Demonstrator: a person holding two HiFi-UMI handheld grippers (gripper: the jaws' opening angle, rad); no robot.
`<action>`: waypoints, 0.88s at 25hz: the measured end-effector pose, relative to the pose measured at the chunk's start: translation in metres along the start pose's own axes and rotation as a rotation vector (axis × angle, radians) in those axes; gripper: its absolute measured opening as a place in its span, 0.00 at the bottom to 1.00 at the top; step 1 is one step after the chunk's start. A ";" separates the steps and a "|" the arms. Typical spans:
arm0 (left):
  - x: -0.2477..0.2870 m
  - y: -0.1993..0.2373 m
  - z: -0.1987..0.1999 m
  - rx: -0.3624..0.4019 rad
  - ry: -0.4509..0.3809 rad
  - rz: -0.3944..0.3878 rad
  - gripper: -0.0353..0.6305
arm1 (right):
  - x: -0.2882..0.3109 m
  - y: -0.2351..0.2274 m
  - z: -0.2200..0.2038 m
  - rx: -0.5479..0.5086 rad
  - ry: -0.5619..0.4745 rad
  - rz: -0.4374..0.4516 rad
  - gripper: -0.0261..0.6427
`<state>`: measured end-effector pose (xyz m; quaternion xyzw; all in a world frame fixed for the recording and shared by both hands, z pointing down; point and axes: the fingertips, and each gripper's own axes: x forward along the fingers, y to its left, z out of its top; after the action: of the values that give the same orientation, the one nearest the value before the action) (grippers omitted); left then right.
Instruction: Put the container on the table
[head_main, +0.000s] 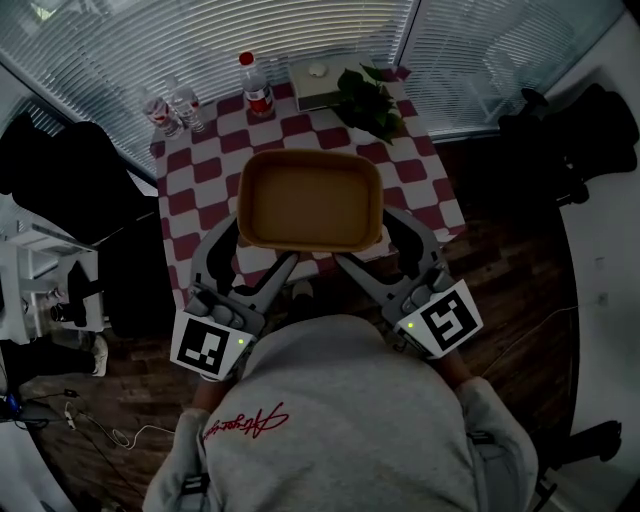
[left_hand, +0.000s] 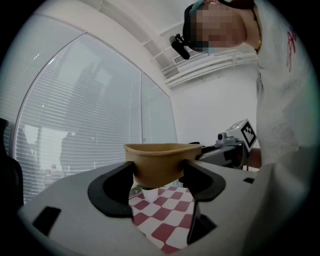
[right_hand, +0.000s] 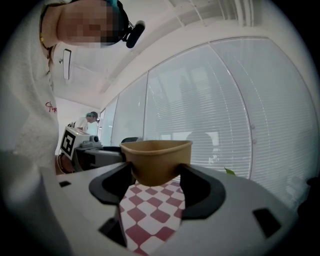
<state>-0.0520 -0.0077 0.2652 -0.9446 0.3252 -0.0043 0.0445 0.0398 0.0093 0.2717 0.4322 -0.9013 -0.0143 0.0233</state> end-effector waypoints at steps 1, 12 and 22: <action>0.002 0.004 -0.001 -0.002 0.001 0.000 0.53 | 0.004 -0.002 0.000 0.004 0.000 -0.003 0.50; 0.024 0.050 -0.008 -0.012 0.008 -0.025 0.53 | 0.049 -0.024 -0.002 0.008 0.015 -0.029 0.50; 0.042 0.083 -0.018 -0.017 0.021 -0.054 0.53 | 0.081 -0.039 -0.008 0.010 0.032 -0.039 0.50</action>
<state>-0.0700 -0.1002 0.2750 -0.9532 0.3001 -0.0127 0.0331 0.0201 -0.0781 0.2798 0.4502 -0.8922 -0.0032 0.0352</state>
